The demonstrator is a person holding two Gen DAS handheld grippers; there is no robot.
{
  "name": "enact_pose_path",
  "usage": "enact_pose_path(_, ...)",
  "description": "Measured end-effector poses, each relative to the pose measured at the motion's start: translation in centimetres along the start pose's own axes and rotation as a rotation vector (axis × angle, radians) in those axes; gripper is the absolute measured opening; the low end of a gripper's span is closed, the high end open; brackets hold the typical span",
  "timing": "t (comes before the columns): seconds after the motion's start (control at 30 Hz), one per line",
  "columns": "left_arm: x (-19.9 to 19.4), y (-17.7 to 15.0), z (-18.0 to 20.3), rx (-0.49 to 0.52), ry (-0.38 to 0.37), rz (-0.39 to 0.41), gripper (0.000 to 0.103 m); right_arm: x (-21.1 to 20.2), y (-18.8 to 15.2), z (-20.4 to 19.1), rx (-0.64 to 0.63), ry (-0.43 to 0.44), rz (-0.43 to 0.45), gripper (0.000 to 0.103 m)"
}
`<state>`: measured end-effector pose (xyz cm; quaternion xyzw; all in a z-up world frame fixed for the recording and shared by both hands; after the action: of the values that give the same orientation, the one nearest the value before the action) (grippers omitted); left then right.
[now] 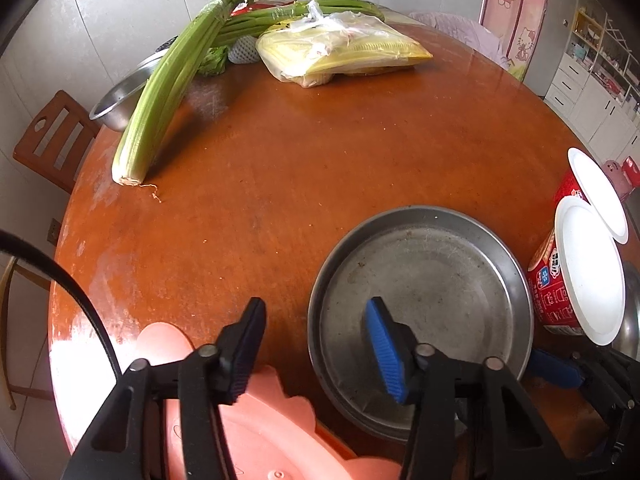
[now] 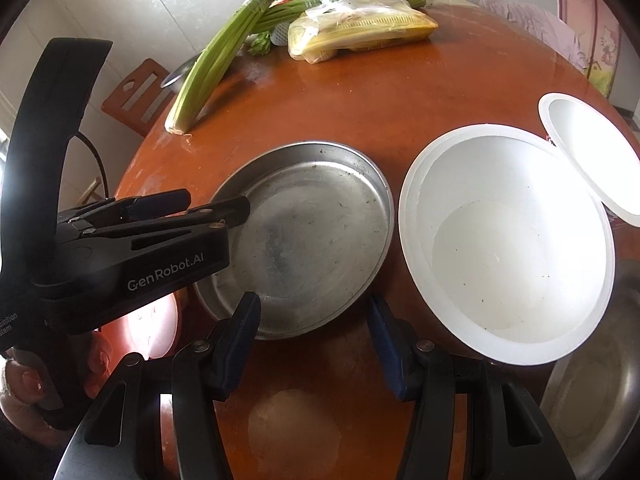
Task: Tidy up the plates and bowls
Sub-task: 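Move the left tool to the grey metal pan rim and grasp it, then lift the grey pan with the left tool toward the orange bowl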
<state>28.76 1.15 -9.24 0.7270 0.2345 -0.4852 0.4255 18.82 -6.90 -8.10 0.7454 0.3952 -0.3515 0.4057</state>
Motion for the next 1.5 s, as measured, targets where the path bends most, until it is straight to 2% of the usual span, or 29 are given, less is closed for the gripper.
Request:
enact_pose_path(0.13, 0.5, -0.2, 0.5, 0.035, -0.004, -0.010, 0.024, 0.2, 0.2, -0.2, -0.014, -0.004, 0.013, 0.058)
enact_pose_path(0.33, -0.3, -0.2, 0.3, 0.038, 0.030, 0.021, 0.024, 0.4, 0.1, -0.7, -0.035, 0.000, 0.017, 0.059)
enact_pose_path(0.8, -2.8, 0.4, -0.1, 0.020, 0.031, 0.115, 0.024, -0.9, 0.0, -1.2, -0.038, 0.019, 0.070, 0.059)
enact_pose_path(1.1, -3.1, 0.7, 1.3, 0.061, 0.036, 0.132, 0.025, -1.0, 0.0, -0.3, 0.016, 0.022, 0.064, 0.059)
enact_pose_path(1.5, -5.0, -0.4, 0.4, 0.042, 0.060, 0.147, 0.025, -2.1, -0.6, -1.5, -0.015, 0.064, 0.071, 0.059)
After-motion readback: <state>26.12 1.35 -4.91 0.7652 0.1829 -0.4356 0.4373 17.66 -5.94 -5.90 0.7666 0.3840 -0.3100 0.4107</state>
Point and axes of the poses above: each gripper's, at about its wrist camera, not at the fingertips, and x roughly the way its jaws point, z to its right, y to its top, the point moved 6 cm from there along x, roughly the way its jaws point, and after that the axes turned 15 degrees about x, right-handed, at the moved point
